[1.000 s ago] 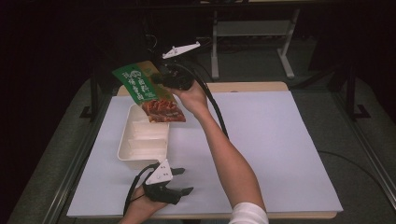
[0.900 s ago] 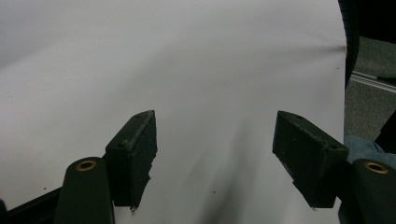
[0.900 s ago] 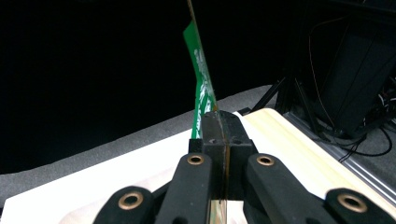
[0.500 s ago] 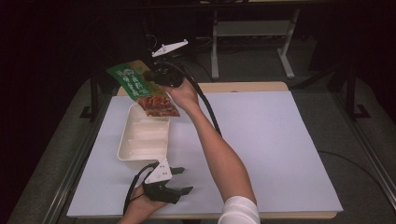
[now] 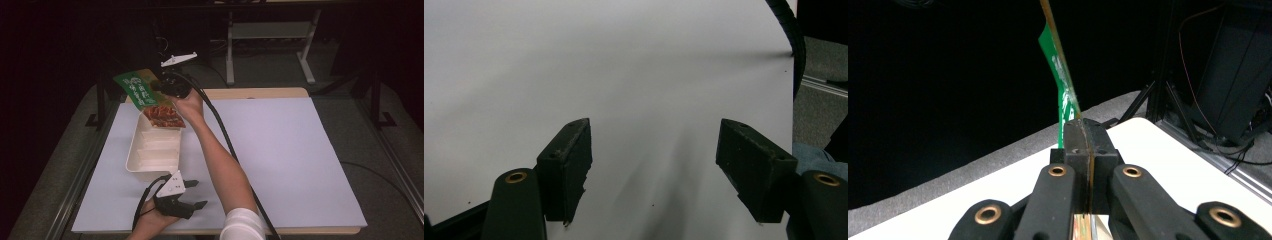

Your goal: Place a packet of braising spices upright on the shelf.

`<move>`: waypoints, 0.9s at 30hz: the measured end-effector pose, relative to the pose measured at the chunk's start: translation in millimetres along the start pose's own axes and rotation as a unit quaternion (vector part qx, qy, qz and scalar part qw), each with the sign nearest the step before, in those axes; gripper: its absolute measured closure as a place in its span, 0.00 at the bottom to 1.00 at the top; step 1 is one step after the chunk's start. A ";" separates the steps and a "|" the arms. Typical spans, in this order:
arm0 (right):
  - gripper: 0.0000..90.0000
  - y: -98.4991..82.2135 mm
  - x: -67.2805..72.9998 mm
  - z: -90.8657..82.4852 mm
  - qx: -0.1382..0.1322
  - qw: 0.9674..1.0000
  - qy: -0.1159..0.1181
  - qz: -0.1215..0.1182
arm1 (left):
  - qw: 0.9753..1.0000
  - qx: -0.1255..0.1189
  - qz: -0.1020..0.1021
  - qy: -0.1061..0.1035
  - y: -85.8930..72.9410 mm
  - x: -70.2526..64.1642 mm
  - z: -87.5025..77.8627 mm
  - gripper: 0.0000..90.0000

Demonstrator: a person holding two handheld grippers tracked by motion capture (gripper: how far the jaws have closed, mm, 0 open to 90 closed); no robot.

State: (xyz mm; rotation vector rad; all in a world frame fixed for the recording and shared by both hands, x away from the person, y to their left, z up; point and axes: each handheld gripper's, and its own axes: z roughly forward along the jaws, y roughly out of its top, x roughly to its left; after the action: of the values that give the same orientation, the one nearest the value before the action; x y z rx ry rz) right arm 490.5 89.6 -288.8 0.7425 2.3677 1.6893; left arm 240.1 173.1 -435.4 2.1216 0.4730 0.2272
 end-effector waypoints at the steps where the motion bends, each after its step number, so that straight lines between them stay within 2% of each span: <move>1: 1.00 0.0 0.0 0.0 0.000 1.000 0.000 0.000 | 1.000 0.000 0.000 0.000 0.0 0.0 0.0 0.33; 5: 1.00 -12.3 -5.3 7.2 -0.012 1.000 -0.003 0.013 | 1.000 0.001 0.000 0.000 0.1 0.1 0.2 0.33; 8: 1.00 -23.7 -10.4 6.7 -0.036 0.999 -0.008 0.035 | 1.000 0.000 0.000 0.000 0.2 0.4 0.2 0.33; 12: 1.00 -30.5 -14.3 3.1 -0.052 0.997 -0.011 0.056 | 1.000 0.001 0.000 -0.001 0.0 0.2 1.1 0.33; 14: 1.00 -32.9 -14.1 2.9 -0.054 0.997 -0.017 0.059 | 1.000 0.003 0.001 -0.002 0.1 -0.2 1.6 0.33; 16: 1.00 -34.1 -14.0 4.5 -0.056 0.995 -0.020 0.074 | 1.000 0.003 0.004 -0.002 0.3 -0.1 1.8 0.33; 20: 1.00 -34.9 -10.2 6.2 -0.057 0.996 -0.021 0.072 | 1.000 0.002 0.003 0.000 0.2 -0.5 1.3 0.33; 23: 1.00 -36.9 -10.2 5.5 -0.061 0.995 -0.025 0.081 | 1.000 0.002 0.003 0.000 0.3 -0.4 1.3 0.33; 24: 1.00 -41.2 -12.8 5.2 -0.073 0.991 -0.029 0.106 | 1.000 0.002 0.004 0.000 0.5 -0.4 1.4 0.33; 27: 1.00 -44.7 -12.7 5.8 -0.076 0.990 -0.035 0.116 | 1.000 0.003 0.004 -0.002 0.4 -0.9 1.8 0.33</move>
State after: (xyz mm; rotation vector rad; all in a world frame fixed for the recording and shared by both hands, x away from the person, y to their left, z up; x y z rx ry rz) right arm 489.9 77.6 -334.1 1.0662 2.1467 1.8714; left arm 240.0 171.1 -436.0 2.1297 0.4632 0.2275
